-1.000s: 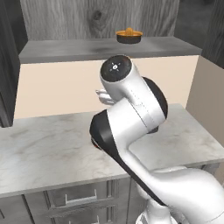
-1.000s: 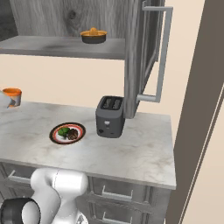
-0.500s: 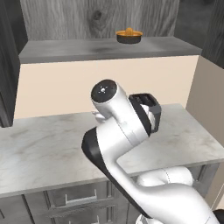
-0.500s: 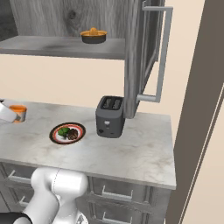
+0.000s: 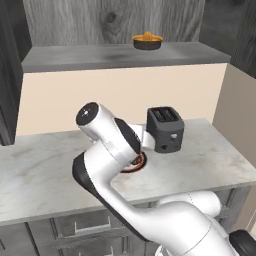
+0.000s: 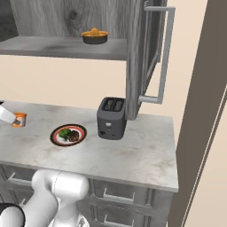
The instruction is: Pick the avocado and bread from the counter and place them on the plate. Then pick the jam from the cabinet and place it next to the plate. Lastly close the cabinet door.
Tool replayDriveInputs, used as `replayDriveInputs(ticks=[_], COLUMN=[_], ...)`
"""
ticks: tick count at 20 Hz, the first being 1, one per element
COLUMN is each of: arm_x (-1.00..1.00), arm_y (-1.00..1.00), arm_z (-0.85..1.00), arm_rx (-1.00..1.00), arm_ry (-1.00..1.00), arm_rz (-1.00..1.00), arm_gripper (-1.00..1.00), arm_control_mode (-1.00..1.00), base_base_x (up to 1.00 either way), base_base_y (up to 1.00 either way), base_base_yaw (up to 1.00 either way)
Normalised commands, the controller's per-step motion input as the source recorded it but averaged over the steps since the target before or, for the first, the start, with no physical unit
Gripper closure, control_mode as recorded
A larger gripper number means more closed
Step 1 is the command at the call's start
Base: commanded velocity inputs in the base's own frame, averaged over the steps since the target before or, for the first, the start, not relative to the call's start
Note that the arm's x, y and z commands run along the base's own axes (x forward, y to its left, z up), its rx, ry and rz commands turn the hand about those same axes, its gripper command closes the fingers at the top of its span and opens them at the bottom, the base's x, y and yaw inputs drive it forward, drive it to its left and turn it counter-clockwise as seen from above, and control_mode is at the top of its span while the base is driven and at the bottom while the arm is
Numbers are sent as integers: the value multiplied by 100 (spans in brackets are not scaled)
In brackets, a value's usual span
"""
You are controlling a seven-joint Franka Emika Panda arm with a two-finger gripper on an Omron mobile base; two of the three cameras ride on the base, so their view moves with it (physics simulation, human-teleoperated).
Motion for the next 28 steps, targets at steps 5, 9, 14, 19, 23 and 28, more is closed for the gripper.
replayDriveInputs(ticks=[5,9,14,19,23,28], arm_x=[31,2,0,9,20,26], arm_y=[14,3,0,0,0,8], arm_z=[-53,-52,-52,-46,-39,-36], arm_rx=[0,0,0,0,0,0], arm_ry=[2,-2,-8,-6,-4,-1], arm_rz=[0,0,0,0,0,0], arm_gripper=[100,100,100,100,100,100], arm_control_mode=[-100,-100,-100,-100,-100,-100], base_base_x=[0,0,0,0,0,0], base_base_y=[0,0,0,0,0,0], base_base_yaw=[0,0,0,0,0,0])
